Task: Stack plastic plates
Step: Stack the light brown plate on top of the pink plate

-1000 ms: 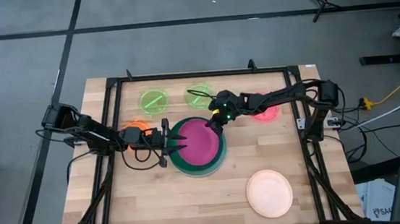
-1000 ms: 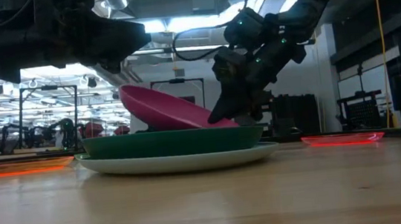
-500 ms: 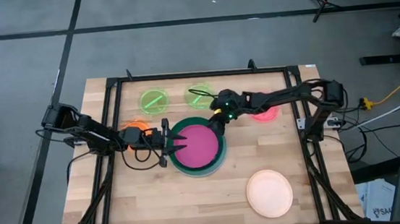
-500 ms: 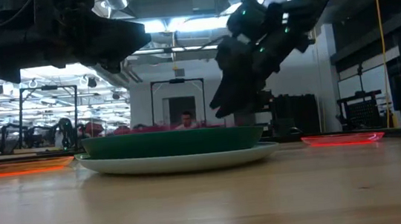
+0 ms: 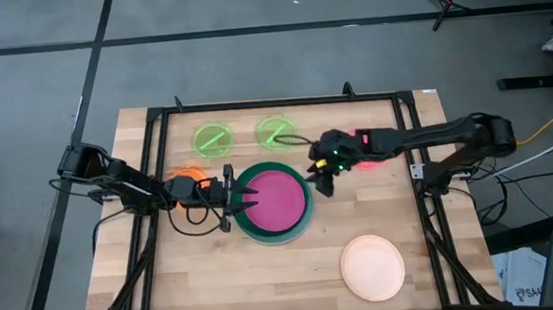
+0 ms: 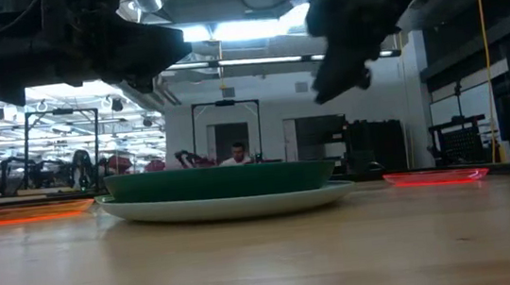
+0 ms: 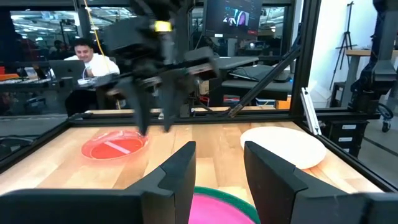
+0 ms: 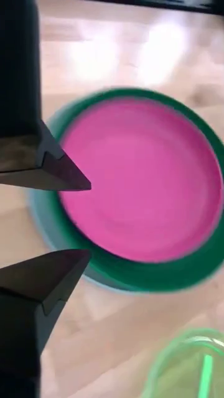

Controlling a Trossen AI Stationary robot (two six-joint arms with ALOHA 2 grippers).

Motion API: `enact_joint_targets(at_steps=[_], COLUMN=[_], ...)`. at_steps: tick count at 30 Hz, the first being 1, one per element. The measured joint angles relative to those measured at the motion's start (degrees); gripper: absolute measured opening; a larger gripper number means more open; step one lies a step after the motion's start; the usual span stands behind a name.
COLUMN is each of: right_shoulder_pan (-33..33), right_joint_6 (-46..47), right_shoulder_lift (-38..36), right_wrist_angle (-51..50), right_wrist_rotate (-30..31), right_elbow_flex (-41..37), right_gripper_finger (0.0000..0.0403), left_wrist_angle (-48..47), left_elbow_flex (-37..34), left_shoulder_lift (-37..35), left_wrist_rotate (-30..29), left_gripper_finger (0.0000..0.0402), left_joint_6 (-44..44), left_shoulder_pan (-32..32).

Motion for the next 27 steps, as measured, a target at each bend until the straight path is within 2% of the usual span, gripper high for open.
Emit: enact_joint_targets(at_steps=[6, 12, 18, 21, 27], right_shoulder_pan=[8.3, 16.6, 21.8, 24.2, 26.0], right_joint_6=[3.6, 13.7, 26.2, 28.8, 29.0], right_shoulder_lift=[-5.4, -12.4, -20.7, -21.8, -19.8], right_wrist_angle=[-11.0, -12.9, -12.0, -9.3, -11.0], right_wrist_rotate=[3.9, 3.2, 12.0, 13.8, 12.2], right_elbow_flex=[0.0, -3.8, -12.6, -16.3, -19.4], right_gripper_finger=[0.0149, 0.0149, 0.0149, 0.0149, 0.0149], left_wrist_angle=[0.0, 0.1, 0.0, 0.0, 0.1], left_elbow_flex=[0.0, 0.0, 0.0, 0.0, 0.0], left_shoulder_lift=[0.0, 0.0, 0.0, 0.0, 0.0], left_wrist_rotate=[0.0, -0.5, -1.1, -1.1, -1.4], left_gripper_finger=[0.013, 0.013, 0.013, 0.013, 0.013], left_joint_6=[0.0, -0.1, 0.0, 0.0, -0.1], left_shoulder_pan=[-0.2, -0.7, -1.2, -1.2, -1.2])
